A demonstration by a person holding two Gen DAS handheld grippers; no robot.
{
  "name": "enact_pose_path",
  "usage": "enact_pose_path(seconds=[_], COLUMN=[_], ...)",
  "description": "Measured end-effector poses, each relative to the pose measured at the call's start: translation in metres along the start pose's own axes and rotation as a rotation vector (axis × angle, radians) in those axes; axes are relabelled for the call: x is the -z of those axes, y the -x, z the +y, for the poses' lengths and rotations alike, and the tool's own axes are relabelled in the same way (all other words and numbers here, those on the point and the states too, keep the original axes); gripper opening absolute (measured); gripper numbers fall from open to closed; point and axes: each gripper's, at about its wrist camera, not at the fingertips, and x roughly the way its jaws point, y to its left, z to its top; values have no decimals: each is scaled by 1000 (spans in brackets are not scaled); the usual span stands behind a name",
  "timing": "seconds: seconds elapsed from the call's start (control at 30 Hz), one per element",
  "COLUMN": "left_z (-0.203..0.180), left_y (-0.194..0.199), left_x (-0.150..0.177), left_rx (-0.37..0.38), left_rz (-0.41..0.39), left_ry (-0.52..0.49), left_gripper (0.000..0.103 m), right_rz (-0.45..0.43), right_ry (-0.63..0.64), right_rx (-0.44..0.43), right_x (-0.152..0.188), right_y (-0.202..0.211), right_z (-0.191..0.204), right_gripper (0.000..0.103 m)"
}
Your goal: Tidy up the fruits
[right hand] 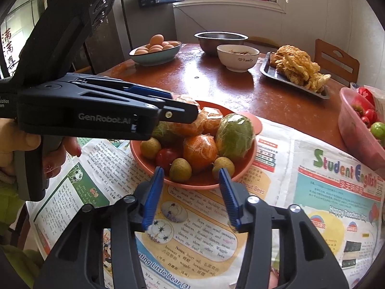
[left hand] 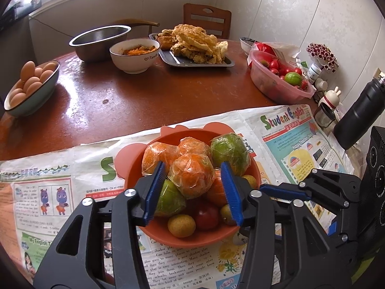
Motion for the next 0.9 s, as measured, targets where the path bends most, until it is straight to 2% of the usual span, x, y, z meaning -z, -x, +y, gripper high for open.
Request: enact_pose_path(seconds=[0.07, 0.27, 0.3, 0.33, 0.53, 0.73, 0.9], left_z=[-1, -3, -3, -3, -5, -7, -13], left_y=[7, 32, 36, 42, 65, 76, 76], left_x=[1, 12, 14, 18, 43, 78, 106], left_rx=[-6, -41, -49, -62, -101, -116, -134], left_rz=[-14, -58, -66, -77, -102, -98, -73], left_ry=[7, 27, 30, 40, 79, 132, 144], left_gripper=[48, 67, 71, 74, 93, 93, 93], right_rz=[-8, -40, -43, -52, -71, -90, -71], right_ry=[-5, -35, -41, -46, -83, -125, -120], right_rx=[11, 70, 84, 91, 143, 174, 191], right_x=[1, 10, 12, 15, 31, 51, 64], right_y=[5, 27, 30, 34, 54, 73, 75], right_z=[0, 0, 0, 0, 2, 7, 14], right_gripper=[57, 83, 91, 92, 99, 99, 99])
